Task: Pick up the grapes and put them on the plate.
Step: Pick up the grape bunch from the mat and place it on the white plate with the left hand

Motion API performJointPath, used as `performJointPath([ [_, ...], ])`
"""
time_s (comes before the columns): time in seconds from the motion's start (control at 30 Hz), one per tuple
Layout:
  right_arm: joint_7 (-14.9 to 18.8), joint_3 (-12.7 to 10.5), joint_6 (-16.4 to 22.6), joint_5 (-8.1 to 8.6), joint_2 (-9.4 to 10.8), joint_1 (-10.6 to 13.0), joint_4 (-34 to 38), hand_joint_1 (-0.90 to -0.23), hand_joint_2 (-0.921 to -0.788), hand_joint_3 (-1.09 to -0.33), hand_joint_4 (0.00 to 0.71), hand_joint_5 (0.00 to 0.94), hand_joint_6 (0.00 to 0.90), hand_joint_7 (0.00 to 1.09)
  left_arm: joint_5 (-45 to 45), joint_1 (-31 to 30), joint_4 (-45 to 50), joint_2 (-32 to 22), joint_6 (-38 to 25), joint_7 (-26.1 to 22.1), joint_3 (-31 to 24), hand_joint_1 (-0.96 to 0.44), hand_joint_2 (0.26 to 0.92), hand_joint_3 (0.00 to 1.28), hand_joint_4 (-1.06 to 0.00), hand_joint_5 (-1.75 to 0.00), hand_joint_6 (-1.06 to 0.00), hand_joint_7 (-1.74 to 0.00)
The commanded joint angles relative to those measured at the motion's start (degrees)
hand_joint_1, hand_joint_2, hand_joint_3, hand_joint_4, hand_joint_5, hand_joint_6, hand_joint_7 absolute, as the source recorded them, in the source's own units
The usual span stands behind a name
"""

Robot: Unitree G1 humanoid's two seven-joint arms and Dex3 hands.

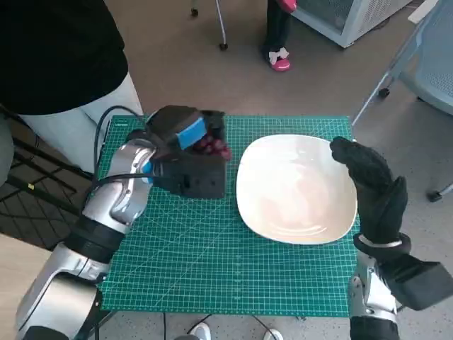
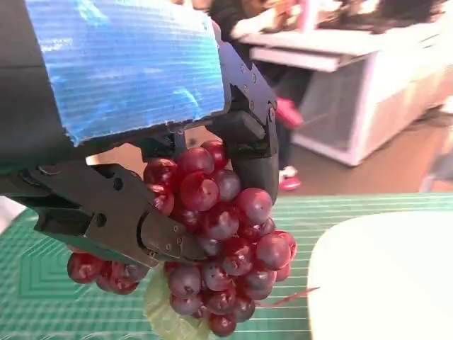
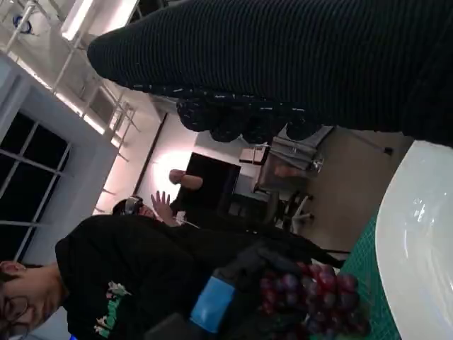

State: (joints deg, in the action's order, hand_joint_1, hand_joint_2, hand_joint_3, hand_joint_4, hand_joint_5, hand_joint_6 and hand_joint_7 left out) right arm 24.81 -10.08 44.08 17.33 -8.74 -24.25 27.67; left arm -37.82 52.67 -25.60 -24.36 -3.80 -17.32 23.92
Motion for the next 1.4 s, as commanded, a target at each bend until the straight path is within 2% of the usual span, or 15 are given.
performJointPath([
  [0.03, -0.4, -0.1, -0.5, -0.53, -0.1, 1.1, -0.1, -0.623, -0.921, -0.866, 0.387, 0.001, 0.13, 0.27, 0.1, 2.0, 3.8, 1.3, -0.8, -1.5, -0.5, 0.0, 0.921, 0.13, -0.57, -1.38, -0.63, -1.07],
  [0.23, -0.4, -0.1, -0.6, -0.5, -0.1, 1.1, -0.3, -0.623, -0.921, -0.866, 0.387, 0.001, 0.131, 0.27, -0.2, 1.9, 4.8, 1.6, -1.2, -2.0, -0.8, 0.0, 0.921, 0.13, -0.57, -1.4, -0.63, -1.04],
  [0.43, -0.8, -0.9, -0.7, -0.13, -0.6, 2.5, -1.6, -0.624, -0.921, -0.863, 0.387, 0.001, 0.132, 0.27, 1.0, 6.5, 8.3, 5.1, 3.3, -2.0, 0.0, 0.0, 0.921, 0.14, -0.58, -1.33, -0.58, -1.15],
  [0.7, -1.8, -1.6, -0.8, -0.58, -0.7, 3.8, -3.1, -0.629, -0.921, -0.854, 0.39, 0.002, 0.137, 0.26, 0.7, 10.4, 3.7, 9.0, 6.0, -1.2, 0.7, 0.0, 0.921, 0.16, -0.52, -1.32, -0.58, -1.23],
  [1.03, -3.5, -2.5, -0.7, -1.19, -0.9, 5.1, -4.4, -0.625, -0.921, -0.845, 0.393, 0.003, 0.147, 0.25, -0.6, 13.7, -3.0, 12.5, 8.1, -0.2, 2.7, 0.0, 0.921, 0.15, -0.56, -1.42, -0.59, -1.09],
  [1.4, -6.7, -3.3, -0.4, -3.51, -0.7, 6.9, -6.4, -0.629, -0.921, -0.843, 0.393, 0.002, 0.158, 0.24, -0.1, 15.9, -8.7, 15.5, 8.1, -1.0, 3.7, 0.0, 0.919, 0.15, -0.54, -1.49, -0.64, -0.99],
])
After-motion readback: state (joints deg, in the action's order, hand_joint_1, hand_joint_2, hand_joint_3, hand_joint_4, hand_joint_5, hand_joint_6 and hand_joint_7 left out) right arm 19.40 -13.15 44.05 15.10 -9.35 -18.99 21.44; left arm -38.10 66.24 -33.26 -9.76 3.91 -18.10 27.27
